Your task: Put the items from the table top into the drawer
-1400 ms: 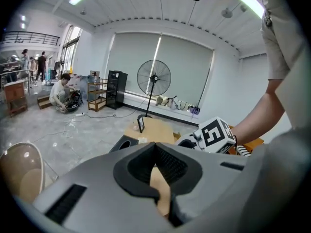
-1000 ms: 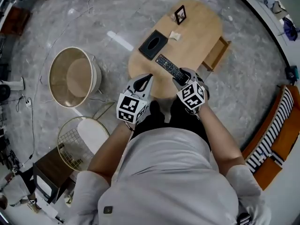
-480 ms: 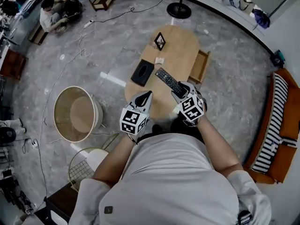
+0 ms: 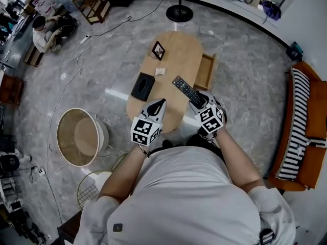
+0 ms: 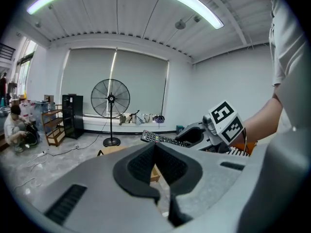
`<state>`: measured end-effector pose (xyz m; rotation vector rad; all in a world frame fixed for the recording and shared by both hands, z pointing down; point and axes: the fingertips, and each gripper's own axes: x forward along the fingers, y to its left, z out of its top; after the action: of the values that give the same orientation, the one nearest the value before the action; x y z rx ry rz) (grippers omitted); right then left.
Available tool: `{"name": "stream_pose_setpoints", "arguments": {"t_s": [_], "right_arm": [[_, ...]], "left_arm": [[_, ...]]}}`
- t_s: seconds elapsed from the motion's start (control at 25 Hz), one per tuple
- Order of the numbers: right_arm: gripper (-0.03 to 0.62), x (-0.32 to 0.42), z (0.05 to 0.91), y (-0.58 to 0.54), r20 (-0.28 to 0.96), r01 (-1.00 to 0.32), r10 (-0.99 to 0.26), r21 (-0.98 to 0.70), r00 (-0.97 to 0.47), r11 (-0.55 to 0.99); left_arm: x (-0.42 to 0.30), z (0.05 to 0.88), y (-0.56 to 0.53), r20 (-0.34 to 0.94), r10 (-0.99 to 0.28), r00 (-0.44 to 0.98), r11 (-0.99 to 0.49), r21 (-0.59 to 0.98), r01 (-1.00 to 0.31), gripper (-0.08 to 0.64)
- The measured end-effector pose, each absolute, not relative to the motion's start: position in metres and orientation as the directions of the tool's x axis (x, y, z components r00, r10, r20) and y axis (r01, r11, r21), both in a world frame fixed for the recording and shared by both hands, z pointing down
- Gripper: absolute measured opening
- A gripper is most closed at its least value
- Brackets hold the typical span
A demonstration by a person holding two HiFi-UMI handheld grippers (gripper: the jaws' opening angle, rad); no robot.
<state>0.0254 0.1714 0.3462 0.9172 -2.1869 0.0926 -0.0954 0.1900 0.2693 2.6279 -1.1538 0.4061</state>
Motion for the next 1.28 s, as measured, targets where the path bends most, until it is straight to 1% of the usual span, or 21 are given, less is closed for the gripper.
{"name": "stream_pose_setpoints", "arguments": {"t_s": [0.24, 0.68, 0.84, 1.04, 1.28], "right_arm": [[0.229, 0.107, 0.355, 0.146, 0.675, -0.676, -0.584, 0.17, -0.45, 0.717], [0.23, 0.25, 0.359, 0.085, 0.678, -0.694, -0.582, 0.146, -0.45, 0.705], [0.229, 0.294, 0.355, 0.07, 0.677, -0.721, -0.591, 0.128, -0.439, 0.681], [0.23, 0.323, 0.37, 0.06, 0.682, -0.762, -0.595, 0.086, -0.424, 0.642], [0.23, 0.345, 0.385, 0.037, 0.689, -0.791, -0.593, 0.049, -0.415, 0.61]], "left_arm": [[-0.02, 0.267, 0.155, 0.363, -0.657, 0.661, -0.679, 0.096, -0.728, 0.009], [0.118, 0.269, 0.08, 0.371, -0.659, 0.655, -0.678, 0.086, -0.73, 0.009], [0.16, 0.27, 0.067, 0.389, -0.632, 0.67, -0.699, 0.088, -0.71, 0.009], [0.189, 0.284, 0.057, 0.417, -0.597, 0.685, -0.723, 0.091, -0.685, 0.009], [0.205, 0.293, 0.027, 0.433, -0.59, 0.682, -0.722, 0.094, -0.685, 0.009]]}}
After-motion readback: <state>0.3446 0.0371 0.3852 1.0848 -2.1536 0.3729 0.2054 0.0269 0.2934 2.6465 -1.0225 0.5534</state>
